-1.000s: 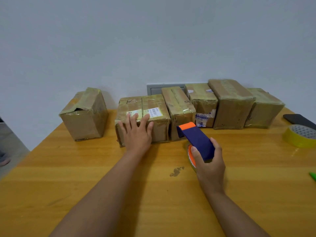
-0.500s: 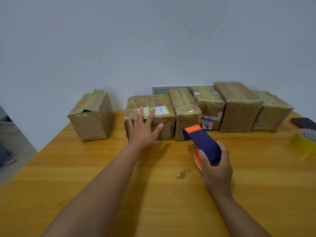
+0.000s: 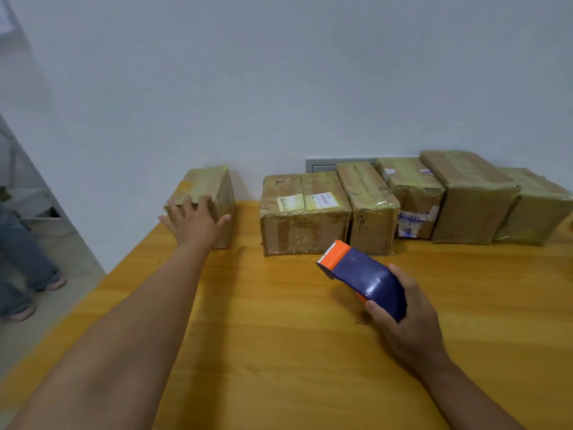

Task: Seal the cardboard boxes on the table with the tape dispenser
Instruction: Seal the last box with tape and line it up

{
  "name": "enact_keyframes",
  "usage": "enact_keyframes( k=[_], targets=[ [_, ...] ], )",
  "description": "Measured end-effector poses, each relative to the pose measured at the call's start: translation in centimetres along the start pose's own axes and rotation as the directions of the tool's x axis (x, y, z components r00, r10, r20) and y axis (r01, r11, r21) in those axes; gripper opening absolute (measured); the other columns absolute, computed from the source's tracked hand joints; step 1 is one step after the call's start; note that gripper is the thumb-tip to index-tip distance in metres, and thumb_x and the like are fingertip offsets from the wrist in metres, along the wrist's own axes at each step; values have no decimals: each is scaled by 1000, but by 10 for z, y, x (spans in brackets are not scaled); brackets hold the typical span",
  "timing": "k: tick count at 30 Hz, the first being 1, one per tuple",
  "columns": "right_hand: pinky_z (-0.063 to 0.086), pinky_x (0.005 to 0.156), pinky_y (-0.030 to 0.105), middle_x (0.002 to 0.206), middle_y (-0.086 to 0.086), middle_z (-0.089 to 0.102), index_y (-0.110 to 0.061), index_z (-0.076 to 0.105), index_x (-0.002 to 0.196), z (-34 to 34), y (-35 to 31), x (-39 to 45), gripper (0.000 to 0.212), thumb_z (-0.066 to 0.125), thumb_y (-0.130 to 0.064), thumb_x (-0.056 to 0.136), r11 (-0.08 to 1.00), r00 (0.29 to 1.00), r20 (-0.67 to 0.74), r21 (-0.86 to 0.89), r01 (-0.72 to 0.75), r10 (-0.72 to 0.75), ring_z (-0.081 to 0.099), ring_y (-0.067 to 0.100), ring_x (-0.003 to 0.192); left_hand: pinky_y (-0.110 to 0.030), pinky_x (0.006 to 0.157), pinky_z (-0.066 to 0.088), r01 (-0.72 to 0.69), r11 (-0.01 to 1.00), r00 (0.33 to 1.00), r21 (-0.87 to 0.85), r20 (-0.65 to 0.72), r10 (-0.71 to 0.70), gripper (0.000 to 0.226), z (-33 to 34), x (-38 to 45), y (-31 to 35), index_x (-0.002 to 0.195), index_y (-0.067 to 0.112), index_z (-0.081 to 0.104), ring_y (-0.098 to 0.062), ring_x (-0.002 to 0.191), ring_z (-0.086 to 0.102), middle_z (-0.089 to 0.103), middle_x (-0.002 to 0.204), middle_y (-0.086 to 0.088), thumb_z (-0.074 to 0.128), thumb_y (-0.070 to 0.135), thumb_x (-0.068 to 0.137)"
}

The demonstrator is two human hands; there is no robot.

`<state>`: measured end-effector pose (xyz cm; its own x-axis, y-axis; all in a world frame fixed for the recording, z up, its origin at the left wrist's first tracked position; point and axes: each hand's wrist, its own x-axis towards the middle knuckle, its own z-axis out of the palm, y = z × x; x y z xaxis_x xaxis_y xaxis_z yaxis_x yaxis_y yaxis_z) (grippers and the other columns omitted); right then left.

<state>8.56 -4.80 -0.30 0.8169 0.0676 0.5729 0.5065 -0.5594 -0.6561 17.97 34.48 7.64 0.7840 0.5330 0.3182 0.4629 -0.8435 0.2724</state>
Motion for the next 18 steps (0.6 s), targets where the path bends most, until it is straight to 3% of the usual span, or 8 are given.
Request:
enact_keyframes(
  k=[4, 10, 12, 15, 18],
  targets=[
    [41, 73, 28, 128, 13, 56, -30, 33, 140, 0, 1, 1, 69, 51, -57, 78, 999, 1000, -10, -25, 23, -24, 49, 17, 100, -65, 112, 13, -1, 1000, 996, 7, -87, 2, 43, 3, 4, 5, 129, 27, 44, -47, 142, 13, 37, 145, -16, 51, 51, 95],
    [45, 77, 30, 127, 12, 56, -26, 37, 138, 1, 5, 4, 69, 55, -56, 79, 995, 997, -13, -63, 80, -81, 48, 13, 104, -55, 108, 23, -63, 997, 975, 38, -213, 70, 30, 4, -13, 0, 117, 23, 52, -40, 117, 41, 48, 121, -21, 52, 45, 95],
    [45, 76, 28, 124, 12, 57, -25, 39, 137, 0, 5, 5, 69, 57, -57, 78, 993, 995, -9, -64, 97, -98, 49, 14, 101, -57, 108, 22, -70, 996, 972, 54, -222, 80, 31, -2, -29, 1, 116, 25, 53, -39, 115, 42, 48, 118, -21, 50, 47, 95],
    [42, 72, 22, 120, 11, 56, -23, 40, 136, -2, 4, 5, 71, 60, -57, 77, 991, 993, 9, -60, 117, -116, 50, 16, 94, -71, 108, 10, -49, 998, 979, 30, -199, 54, 32, -14, -64, 6, 116, 27, 53, -39, 124, 37, 46, 124, -21, 49, 52, 95],
    [41, 71, 24, 118, 11, 56, -21, 41, 136, -1, 3, 5, 72, 76, -42, 77, 992, 993, 29, -53, 116, -115, 51, 18, 91, -75, 105, 8, -46, 999, 984, 8, -174, 47, 37, -27, -102, 13, 118, 30, 54, -37, 126, 36, 44, 124, -18, 48, 57, 94]
  ],
)
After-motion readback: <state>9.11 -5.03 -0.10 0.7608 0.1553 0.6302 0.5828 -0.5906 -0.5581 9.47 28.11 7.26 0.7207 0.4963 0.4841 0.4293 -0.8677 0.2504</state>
